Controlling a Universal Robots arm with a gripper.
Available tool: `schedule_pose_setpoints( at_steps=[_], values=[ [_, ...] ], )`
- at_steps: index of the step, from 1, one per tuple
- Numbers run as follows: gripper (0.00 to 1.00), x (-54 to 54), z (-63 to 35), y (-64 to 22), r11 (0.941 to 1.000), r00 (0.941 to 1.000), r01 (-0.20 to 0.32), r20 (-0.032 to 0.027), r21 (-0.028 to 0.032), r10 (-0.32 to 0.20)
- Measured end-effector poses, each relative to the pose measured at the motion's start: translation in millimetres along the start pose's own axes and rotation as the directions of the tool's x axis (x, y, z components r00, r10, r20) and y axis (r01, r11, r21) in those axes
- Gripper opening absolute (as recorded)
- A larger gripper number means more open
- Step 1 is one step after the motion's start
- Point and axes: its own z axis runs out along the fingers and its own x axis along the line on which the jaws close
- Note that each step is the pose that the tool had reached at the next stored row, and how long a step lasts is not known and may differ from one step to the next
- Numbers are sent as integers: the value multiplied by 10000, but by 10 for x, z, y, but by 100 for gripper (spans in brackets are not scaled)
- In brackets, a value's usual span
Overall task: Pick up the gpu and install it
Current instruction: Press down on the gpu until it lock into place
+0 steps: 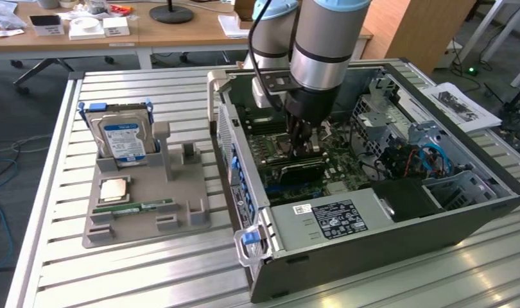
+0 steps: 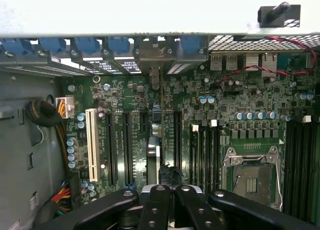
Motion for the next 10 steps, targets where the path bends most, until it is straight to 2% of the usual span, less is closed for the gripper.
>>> schedule_pose_setpoints(
  at_steps=[10],
  values=[
    [11, 5, 35, 1, 10000, 10000, 0, 6, 6, 0]
  ],
)
